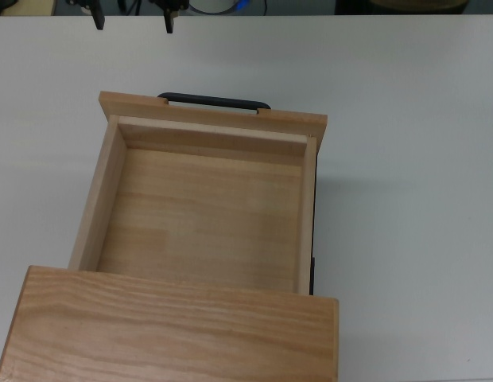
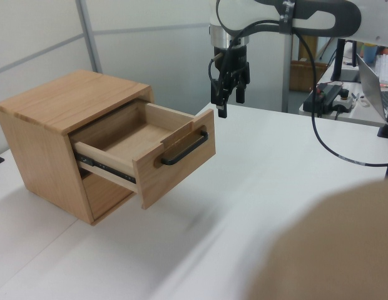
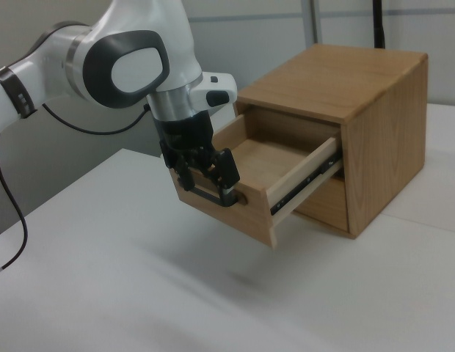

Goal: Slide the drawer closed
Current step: 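Lower the gripper toward the black handle of the open wooden drawer, then push the drawer front with the gripper into the cabinet until flush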

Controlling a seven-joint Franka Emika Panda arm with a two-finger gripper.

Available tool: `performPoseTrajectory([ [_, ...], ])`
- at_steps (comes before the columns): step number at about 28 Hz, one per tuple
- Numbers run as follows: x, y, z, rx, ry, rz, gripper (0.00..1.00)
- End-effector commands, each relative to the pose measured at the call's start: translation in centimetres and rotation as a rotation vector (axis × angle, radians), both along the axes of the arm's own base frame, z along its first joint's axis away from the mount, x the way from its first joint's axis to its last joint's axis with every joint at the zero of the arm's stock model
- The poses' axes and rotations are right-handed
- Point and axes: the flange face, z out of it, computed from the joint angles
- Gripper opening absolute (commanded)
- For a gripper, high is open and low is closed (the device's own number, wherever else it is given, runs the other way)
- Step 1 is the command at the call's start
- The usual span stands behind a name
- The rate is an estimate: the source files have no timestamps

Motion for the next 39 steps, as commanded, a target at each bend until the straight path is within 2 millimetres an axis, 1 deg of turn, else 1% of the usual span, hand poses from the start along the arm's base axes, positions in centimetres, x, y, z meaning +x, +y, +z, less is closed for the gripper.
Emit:
performPoseTrajectory([
  [1,-0.3,1.8,-0.6,0.023,0.025,0.048,0.32],
  [2,-0.3,1.9,-0.7,0.023,0.026,0.049,0.21],
  [3,-0.3,2.0,-0.8,0.023,0.028,0.051,0.13],
  [5,-0.3,2.0,-0.8,0.023,0.028,0.051,0.0],
  [15,-0.1,1.9,-1.0,0.021,0.03,0.061,0.0],
  [18,0.3,1.9,-1.7,0.021,0.042,0.069,0.0],
  [22,0.5,2.2,-2.1,0.015,0.047,0.076,0.0],
  [24,0.8,2.6,-2.7,0.014,0.056,0.082,0.0],
  [26,1.4,3.8,-3.7,0.007,0.071,0.096,0.0],
  [31,2.3,4.9,-4.2,0.004,0.042,0.108,0.0],
  [36,3.5,6.5,-6.0,-0.035,0.053,0.108,0.0],
  [39,4.0,6.6,-6.8,-0.042,0.049,0.088,0.0],
])
